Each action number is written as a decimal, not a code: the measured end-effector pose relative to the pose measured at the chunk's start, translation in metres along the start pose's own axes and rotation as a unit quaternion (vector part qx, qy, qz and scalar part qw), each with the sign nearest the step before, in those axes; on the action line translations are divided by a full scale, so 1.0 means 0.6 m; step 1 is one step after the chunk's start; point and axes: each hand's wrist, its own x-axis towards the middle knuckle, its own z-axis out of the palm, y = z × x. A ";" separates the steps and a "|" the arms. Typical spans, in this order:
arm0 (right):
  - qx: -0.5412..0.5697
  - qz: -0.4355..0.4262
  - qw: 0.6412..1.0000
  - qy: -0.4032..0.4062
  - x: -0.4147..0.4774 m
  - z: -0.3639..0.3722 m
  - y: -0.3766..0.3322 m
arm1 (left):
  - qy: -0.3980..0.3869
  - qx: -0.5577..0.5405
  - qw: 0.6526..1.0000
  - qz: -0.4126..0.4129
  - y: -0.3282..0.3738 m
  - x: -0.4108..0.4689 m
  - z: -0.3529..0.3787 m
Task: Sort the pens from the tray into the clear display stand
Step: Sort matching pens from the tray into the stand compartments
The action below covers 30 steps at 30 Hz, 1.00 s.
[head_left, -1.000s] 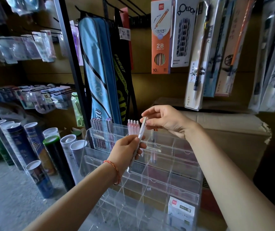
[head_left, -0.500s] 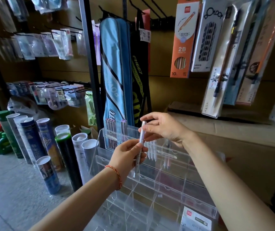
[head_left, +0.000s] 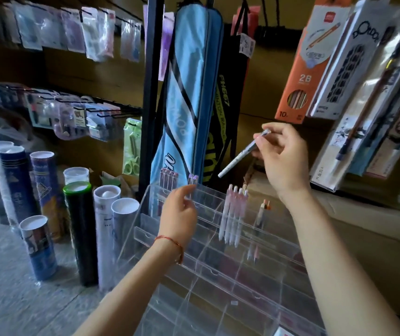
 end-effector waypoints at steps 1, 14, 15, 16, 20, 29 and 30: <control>-0.024 -0.009 1.000 -0.002 0.000 0.006 0.005 | -0.023 0.042 0.998 0.035 0.001 0.005 0.005; -0.137 0.004 0.989 -0.051 -0.016 0.015 0.038 | -0.172 0.276 0.937 0.126 -0.005 -0.008 0.044; -0.131 -0.001 0.991 -0.030 -0.010 0.004 0.036 | -0.174 0.284 0.934 0.129 -0.005 -0.010 0.043; -0.127 -0.006 0.992 -0.008 -0.004 -0.011 0.032 | -0.175 0.292 0.931 0.133 -0.003 -0.013 0.042; -0.182 0.031 0.983 -0.008 0.010 -0.103 0.033 | -0.164 0.319 0.914 0.190 0.007 -0.031 0.049; -0.212 0.169 0.958 -0.098 -0.033 -0.216 0.036 | -0.248 0.308 0.876 0.275 0.061 -0.112 0.149; -0.216 0.185 0.951 -0.123 -0.038 -0.217 0.036 | -0.260 0.313 0.871 0.275 0.064 -0.118 0.158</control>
